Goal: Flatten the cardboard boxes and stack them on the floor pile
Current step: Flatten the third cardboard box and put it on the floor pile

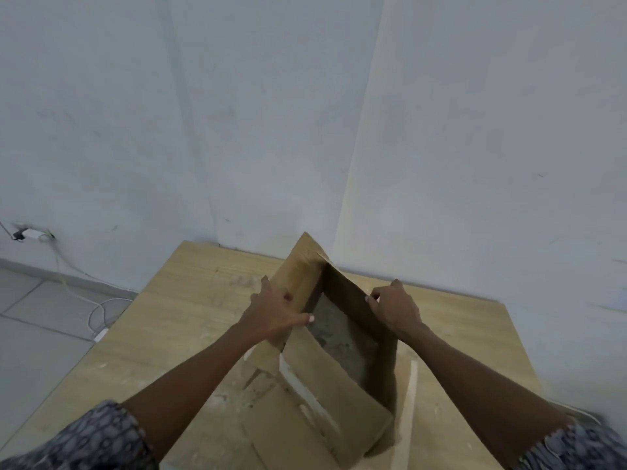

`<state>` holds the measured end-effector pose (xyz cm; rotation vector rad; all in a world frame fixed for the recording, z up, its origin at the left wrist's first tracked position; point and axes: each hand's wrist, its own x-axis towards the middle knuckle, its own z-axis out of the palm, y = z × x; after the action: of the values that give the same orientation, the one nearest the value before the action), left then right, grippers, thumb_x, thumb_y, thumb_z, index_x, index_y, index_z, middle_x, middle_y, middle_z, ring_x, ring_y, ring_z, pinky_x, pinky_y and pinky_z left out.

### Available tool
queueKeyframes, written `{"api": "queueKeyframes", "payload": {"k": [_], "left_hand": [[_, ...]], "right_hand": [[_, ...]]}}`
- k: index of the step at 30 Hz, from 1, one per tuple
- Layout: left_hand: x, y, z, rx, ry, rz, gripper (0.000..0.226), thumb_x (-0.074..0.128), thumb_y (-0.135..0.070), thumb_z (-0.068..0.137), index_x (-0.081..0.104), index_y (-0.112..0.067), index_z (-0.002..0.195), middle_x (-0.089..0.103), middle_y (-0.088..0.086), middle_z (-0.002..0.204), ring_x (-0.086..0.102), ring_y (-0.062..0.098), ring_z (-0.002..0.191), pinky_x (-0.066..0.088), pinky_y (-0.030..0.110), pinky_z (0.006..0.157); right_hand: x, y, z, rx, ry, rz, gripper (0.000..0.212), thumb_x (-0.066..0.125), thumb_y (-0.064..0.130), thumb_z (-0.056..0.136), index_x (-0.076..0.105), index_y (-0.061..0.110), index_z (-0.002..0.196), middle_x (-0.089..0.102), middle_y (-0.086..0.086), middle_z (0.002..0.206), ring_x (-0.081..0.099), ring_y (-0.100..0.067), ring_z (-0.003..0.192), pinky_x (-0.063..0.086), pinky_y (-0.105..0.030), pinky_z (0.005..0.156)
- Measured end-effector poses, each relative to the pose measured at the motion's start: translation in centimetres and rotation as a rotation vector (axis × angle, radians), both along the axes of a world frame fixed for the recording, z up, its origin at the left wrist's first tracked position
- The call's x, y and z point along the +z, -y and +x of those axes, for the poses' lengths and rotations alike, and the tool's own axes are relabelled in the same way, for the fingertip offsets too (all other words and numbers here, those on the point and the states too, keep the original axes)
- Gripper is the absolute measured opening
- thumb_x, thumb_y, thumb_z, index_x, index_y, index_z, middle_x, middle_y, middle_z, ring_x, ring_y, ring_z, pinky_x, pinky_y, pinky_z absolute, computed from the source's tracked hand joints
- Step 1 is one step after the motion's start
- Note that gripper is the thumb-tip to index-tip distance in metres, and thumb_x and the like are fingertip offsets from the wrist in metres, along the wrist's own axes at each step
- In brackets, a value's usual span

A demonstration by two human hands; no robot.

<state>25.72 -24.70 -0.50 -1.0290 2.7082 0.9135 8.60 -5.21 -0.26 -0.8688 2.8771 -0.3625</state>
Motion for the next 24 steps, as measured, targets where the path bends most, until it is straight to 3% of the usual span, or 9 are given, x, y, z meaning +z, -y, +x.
{"api": "queueKeyframes", "payload": {"k": [2, 5, 8, 11, 13, 15, 18, 22, 24], "left_hand": [[0.2, 0.4, -0.1, -0.050, -0.093, -0.024, 0.080, 0.075, -0.063, 0.068, 0.055, -0.022, 0.134, 0.000, 0.009, 0.164, 0.032, 0.038, 0.142, 0.044, 0.043, 0.103], [0.5, 0.2, -0.1, -0.119, -0.213, -0.018, 0.066, 0.077, -0.044, 0.078, 0.052, -0.025, 0.135, 0.000, 0.005, 0.165, 0.043, 0.032, 0.136, 0.044, 0.025, 0.091], [0.3, -0.8, -0.3, -0.168, -0.285, 0.061, 0.060, 0.073, -0.029, 0.084, 0.048, -0.024, 0.138, 0.028, 0.008, 0.158, 0.051, 0.027, 0.128, 0.049, 0.032, 0.100], [-0.1, -1.7, -0.2, -0.090, -0.372, 0.315, 0.063, 0.065, -0.019, 0.091, 0.036, -0.025, 0.147, 0.050, -0.005, 0.135, 0.063, 0.014, 0.095, 0.060, 0.028, 0.075], [-0.6, -2.0, -0.3, -0.091, -0.350, 0.400, 0.054, 0.060, -0.023, 0.095, 0.041, -0.023, 0.145, 0.059, -0.004, 0.127, 0.066, 0.010, 0.089, 0.058, 0.021, 0.065], [-0.8, -2.6, -0.4, -0.171, -0.309, 0.442, 0.045, 0.059, -0.037, 0.095, 0.053, -0.025, 0.138, 0.068, -0.003, 0.119, 0.069, 0.009, 0.091, 0.060, 0.025, 0.070], [-1.1, -3.7, -0.6, -0.288, -0.267, 0.486, 0.050, 0.053, -0.059, 0.091, 0.052, -0.039, 0.138, 0.071, -0.006, 0.117, 0.068, 0.013, 0.103, 0.056, 0.039, 0.091], [-0.8, -4.7, -0.8, -0.250, -0.247, 0.689, 0.043, 0.052, -0.052, 0.096, 0.055, -0.034, 0.134, 0.069, 0.004, 0.115, 0.070, 0.019, 0.095, 0.062, 0.040, 0.072], [-0.6, -5.1, -0.6, -0.219, -0.240, 0.840, 0.029, 0.054, -0.037, 0.099, 0.063, -0.023, 0.123, 0.071, 0.010, 0.108, 0.071, 0.026, 0.089, 0.062, 0.045, 0.072]], "right_hand": [[0.2, 0.2, 0.8, -0.014, 0.034, -0.065, 0.028, 0.052, 0.040, 0.097, 0.071, 0.019, 0.093, 0.046, -0.004, 0.099, 0.064, -0.030, 0.069, 0.051, -0.032, 0.061], [0.2, 0.9, 1.9, -0.052, 0.154, -0.215, 0.029, 0.055, 0.035, 0.096, 0.067, 0.014, 0.081, 0.062, -0.006, 0.080, 0.063, -0.024, 0.048, 0.055, -0.033, 0.041], [0.1, 2.1, 3.4, -0.108, 0.244, -0.271, 0.029, 0.056, 0.032, 0.097, 0.063, 0.009, 0.080, 0.065, -0.008, 0.073, 0.065, -0.023, 0.050, 0.058, -0.034, 0.044], [0.0, 3.1, 4.3, -0.166, 0.347, -0.387, 0.025, 0.056, 0.026, 0.096, 0.060, 0.006, 0.082, 0.066, -0.013, 0.069, 0.065, -0.025, 0.048, 0.057, -0.035, 0.041], [0.2, 3.5, 4.4, -0.210, 0.427, -0.488, 0.023, 0.057, 0.025, 0.096, 0.062, 0.006, 0.084, 0.067, -0.013, 0.072, 0.067, -0.025, 0.049, 0.058, -0.037, 0.043], [0.3, 3.7, 4.4, -0.272, 0.531, -0.622, 0.025, 0.058, 0.023, 0.095, 0.063, 0.001, 0.084, 0.068, -0.018, 0.077, 0.069, -0.029, 0.052, 0.059, -0.044, 0.048], [-0.1, 4.1, 4.7, -0.329, 0.644, -0.746, 0.030, 0.059, 0.030, 0.095, 0.064, 0.003, 0.084, 0.067, -0.020, 0.087, 0.071, -0.034, 0.063, 0.060, -0.049, 0.052], [-0.3, 4.6, 6.2, -0.290, 0.661, -0.592, 0.046, 0.052, 0.059, 0.090, 0.057, 0.014, 0.098, 0.067, -0.009, 0.091, 0.067, -0.024, 0.078, 0.055, -0.034, 0.054], [-0.5, 4.7, 6.9, -0.234, 0.620, -0.488, 0.046, 0.053, 0.057, 0.091, 0.047, 0.014, 0.108, 0.063, -0.007, 0.096, 0.061, -0.021, 0.081, 0.046, -0.029, 0.056]]}}
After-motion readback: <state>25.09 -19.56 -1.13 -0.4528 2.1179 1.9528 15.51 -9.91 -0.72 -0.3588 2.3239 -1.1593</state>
